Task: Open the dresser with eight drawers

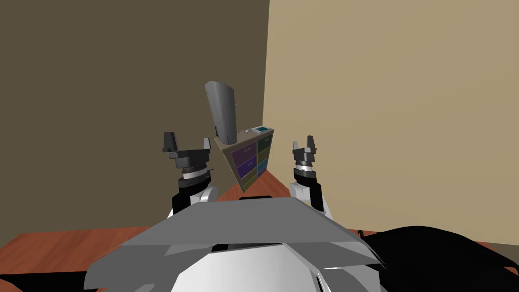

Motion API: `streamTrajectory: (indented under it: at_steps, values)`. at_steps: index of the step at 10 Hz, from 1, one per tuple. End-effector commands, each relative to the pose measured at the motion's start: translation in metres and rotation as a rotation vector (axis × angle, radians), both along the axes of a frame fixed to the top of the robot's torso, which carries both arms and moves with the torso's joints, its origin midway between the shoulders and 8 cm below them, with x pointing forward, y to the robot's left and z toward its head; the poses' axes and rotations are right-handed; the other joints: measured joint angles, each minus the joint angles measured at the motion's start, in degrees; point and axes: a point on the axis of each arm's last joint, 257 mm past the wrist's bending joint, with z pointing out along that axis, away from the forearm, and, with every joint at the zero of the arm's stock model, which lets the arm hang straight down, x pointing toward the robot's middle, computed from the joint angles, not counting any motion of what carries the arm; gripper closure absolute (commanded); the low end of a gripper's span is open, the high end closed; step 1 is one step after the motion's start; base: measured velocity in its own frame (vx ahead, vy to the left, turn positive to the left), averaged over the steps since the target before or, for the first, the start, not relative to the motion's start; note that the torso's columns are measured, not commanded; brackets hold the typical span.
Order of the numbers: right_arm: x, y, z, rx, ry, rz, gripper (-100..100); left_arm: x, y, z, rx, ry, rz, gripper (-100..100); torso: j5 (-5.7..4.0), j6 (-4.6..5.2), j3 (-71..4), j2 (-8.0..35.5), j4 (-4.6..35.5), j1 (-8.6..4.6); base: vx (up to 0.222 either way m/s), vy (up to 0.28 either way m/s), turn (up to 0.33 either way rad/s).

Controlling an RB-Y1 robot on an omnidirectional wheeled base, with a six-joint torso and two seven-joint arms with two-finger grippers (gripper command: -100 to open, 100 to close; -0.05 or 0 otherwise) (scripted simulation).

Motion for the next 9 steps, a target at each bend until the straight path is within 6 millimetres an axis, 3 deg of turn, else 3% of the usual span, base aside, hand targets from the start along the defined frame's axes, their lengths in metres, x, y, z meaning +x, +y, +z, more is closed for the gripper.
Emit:
streamTrajectory:
  at_steps: [1, 9]
  values:
    - [0.0000, 0.0000, 0.0000, 0.000, 0.000, 0.000, 0, 0.0000, 0.0000, 0.0000, 0.000, 0.000, 0.000, 0, 0.00, 0.00, -4.7, 2.3, 2.3, 0.00, 0.000, 0.000, 0.000]
    - [-0.0001, 0.0000, 0.0002, 0.000, 0.000, 0.000, 0, -0.0001, 0.0000, 0.0001, 0.000, 0.000, 0.000, 0, 0.00, 0.00, -70.7, 35.4, 35.4, 0.00, 0.000, 0.000, 0.000]
